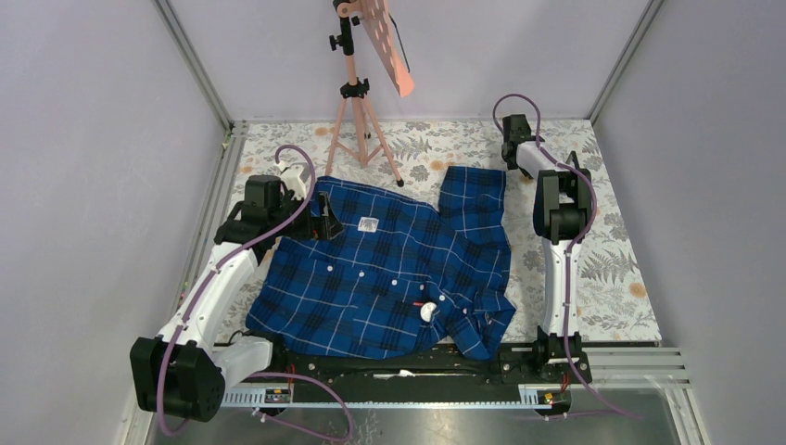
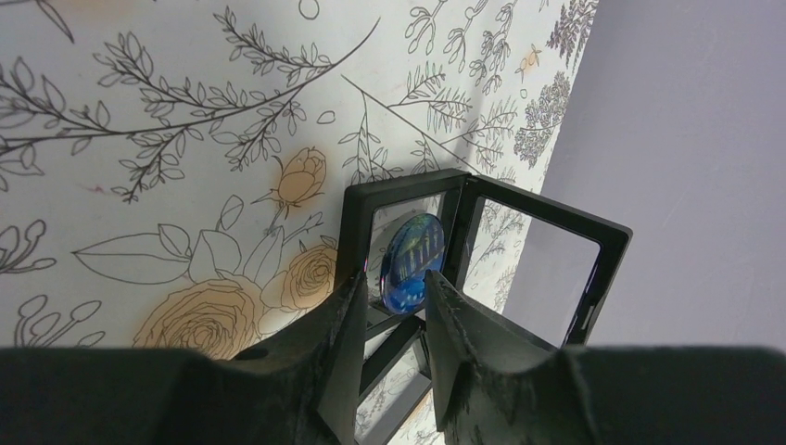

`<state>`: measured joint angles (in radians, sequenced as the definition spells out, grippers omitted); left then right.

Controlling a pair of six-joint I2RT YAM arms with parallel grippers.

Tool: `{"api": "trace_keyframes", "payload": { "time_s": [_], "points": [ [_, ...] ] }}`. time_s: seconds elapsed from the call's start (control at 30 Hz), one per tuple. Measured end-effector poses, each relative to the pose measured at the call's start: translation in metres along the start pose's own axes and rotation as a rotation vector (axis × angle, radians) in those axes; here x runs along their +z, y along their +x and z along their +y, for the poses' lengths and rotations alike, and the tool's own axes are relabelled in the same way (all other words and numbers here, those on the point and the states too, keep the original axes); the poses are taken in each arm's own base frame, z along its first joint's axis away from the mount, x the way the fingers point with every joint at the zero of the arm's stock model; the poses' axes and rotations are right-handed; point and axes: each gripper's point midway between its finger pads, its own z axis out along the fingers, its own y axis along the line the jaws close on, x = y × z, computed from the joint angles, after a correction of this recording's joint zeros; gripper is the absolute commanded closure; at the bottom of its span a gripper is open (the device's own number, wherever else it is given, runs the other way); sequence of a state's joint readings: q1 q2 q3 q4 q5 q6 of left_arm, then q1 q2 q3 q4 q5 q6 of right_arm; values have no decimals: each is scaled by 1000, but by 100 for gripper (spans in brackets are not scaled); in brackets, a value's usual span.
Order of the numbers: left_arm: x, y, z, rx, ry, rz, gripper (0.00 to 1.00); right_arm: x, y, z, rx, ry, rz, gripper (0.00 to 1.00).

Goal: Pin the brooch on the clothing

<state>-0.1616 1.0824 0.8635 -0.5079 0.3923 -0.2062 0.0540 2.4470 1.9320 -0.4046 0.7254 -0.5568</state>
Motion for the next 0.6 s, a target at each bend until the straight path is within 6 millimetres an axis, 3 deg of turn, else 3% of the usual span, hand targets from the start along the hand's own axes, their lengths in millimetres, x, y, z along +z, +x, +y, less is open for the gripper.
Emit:
{"api": "trace_keyframes", "payload": {
  "time_s": [0.6],
  "points": [
    [0, 0, -1, 0, 3, 0, 9, -2, 7, -1, -1, 5, 8, 67]
  ]
}}
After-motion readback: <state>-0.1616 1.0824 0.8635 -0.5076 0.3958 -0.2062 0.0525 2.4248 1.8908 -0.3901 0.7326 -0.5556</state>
